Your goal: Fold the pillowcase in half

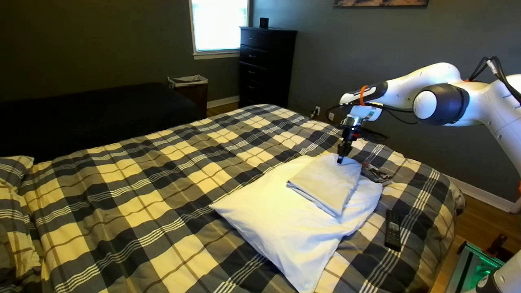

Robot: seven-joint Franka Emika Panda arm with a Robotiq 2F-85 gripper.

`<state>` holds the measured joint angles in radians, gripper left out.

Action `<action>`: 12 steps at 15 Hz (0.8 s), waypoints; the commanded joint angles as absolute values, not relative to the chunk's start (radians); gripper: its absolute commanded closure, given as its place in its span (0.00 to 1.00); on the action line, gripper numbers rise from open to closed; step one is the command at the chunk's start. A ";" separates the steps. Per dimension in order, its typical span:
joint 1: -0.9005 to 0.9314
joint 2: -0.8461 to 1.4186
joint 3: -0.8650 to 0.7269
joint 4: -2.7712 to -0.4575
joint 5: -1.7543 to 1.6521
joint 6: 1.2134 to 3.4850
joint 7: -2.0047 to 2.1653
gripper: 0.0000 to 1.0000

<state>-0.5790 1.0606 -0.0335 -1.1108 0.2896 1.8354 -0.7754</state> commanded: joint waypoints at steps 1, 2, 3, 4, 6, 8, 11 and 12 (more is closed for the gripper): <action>-0.542 0.961 -0.040 -1.241 0.278 1.834 -0.747 0.99; -0.532 0.943 -0.041 -1.263 0.276 1.835 -0.738 0.99; -0.520 0.926 -0.041 -1.286 0.275 1.835 -0.731 0.99; -0.509 0.906 -0.039 -1.311 0.275 1.831 -0.723 0.99; -0.481 0.863 -0.042 -1.376 0.273 1.843 -0.705 0.99; -0.459 0.818 -0.043 -1.440 0.272 1.846 -0.688 0.99; -0.435 0.756 -0.037 -1.529 0.274 1.870 -0.657 0.99; -0.429 0.736 -0.037 -1.555 0.276 1.868 -0.649 0.99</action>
